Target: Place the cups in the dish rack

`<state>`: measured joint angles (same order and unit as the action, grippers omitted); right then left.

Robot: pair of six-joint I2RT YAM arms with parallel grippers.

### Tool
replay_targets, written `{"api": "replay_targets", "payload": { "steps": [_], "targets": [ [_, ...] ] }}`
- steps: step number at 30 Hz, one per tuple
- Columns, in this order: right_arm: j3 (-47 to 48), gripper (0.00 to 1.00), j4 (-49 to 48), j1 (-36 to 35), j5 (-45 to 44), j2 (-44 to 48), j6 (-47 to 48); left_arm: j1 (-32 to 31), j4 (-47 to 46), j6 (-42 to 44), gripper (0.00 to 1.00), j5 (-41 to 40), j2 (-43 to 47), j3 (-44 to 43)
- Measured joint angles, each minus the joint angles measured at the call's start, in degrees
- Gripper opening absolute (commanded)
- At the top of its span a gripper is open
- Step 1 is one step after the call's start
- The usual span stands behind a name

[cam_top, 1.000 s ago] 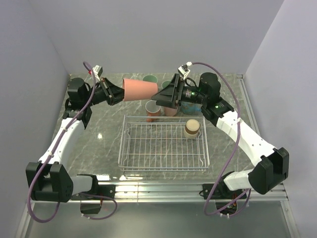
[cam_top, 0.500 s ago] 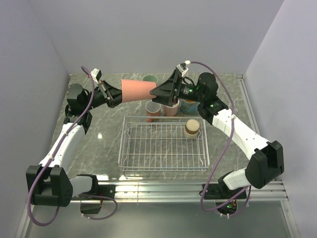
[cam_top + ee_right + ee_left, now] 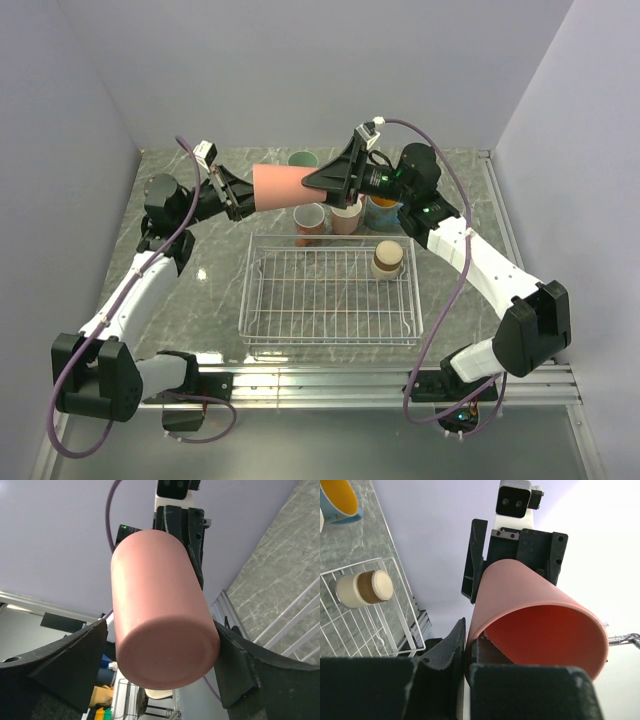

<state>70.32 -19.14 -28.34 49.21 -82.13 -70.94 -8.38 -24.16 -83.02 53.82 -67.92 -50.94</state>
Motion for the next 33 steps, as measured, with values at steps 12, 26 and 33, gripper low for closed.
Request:
{"api": "replay_targets", "payload": {
  "steps": [12, 26, 33],
  "targets": [
    [-0.2, 0.00, -2.1, 0.0, 0.1, 0.0, -1.1, -0.1, -2.1, -1.0, 0.14, 0.0, 0.2, 1.0],
    [10.2, 0.00, 31.4, 0.2, -7.1, 4.3, 20.4, 2.6, 48.0, 36.1, 0.93, -20.5, 0.3, -14.4],
    [14.4, 0.00, 57.8, -0.5, -25.5, 9.0, 39.6, 5.2, 64.3, 46.7, 0.92, -37.4, 0.6, -15.1]
  ]
}}
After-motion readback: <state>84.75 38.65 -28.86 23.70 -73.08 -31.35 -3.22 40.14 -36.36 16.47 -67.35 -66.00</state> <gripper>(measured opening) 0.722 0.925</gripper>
